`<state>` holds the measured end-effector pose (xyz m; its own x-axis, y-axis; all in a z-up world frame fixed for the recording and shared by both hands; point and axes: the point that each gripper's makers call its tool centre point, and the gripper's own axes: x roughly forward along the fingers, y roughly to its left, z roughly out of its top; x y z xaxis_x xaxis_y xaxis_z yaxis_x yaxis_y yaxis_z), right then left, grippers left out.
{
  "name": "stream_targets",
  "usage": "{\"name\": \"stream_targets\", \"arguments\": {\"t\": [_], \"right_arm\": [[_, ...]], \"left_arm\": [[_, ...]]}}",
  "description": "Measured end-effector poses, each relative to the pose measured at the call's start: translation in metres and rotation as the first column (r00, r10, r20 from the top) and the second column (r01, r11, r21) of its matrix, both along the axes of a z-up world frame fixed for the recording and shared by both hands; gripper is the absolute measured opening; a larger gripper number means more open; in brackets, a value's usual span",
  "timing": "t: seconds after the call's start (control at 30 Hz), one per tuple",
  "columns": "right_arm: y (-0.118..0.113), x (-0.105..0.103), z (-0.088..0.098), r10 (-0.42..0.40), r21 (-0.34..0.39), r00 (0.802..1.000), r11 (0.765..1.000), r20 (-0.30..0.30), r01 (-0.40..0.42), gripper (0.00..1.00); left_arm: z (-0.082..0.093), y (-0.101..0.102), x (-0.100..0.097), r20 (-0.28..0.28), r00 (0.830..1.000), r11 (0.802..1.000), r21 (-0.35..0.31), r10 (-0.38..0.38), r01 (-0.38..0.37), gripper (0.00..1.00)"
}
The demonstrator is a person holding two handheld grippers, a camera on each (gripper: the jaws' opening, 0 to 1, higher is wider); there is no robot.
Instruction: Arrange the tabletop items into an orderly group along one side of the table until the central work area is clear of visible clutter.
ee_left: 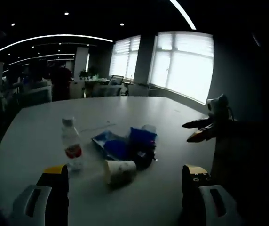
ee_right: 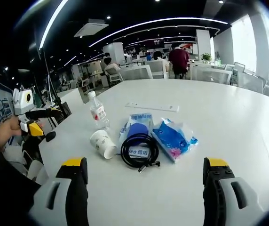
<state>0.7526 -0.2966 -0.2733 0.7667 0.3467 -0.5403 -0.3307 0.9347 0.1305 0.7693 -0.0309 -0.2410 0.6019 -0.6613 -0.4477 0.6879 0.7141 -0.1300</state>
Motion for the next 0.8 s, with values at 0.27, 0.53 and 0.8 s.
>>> {"name": "stream_targets", "arguments": {"t": [0.27,0.53,0.8], "right_arm": [[0.013,0.002,0.010,0.019,0.010,1.000,1.000,0.013,-0.019,0.99],[0.067,0.013,0.020,0.112,0.023,0.993,0.993,0.023,-0.113,0.96],[0.104,0.028,0.022,0.193,-0.035,0.981,0.981,0.015,-0.192,0.90]], "left_arm": [[0.000,0.005,-0.003,0.016,1.000,1.000,0.024,-0.019,0.018,0.99],[-0.007,0.000,-0.010,0.016,1.000,0.999,0.028,-0.020,0.020,0.99],[-0.006,-0.001,-0.010,0.024,1.000,1.000,0.010,-0.003,0.002,0.99]]}}
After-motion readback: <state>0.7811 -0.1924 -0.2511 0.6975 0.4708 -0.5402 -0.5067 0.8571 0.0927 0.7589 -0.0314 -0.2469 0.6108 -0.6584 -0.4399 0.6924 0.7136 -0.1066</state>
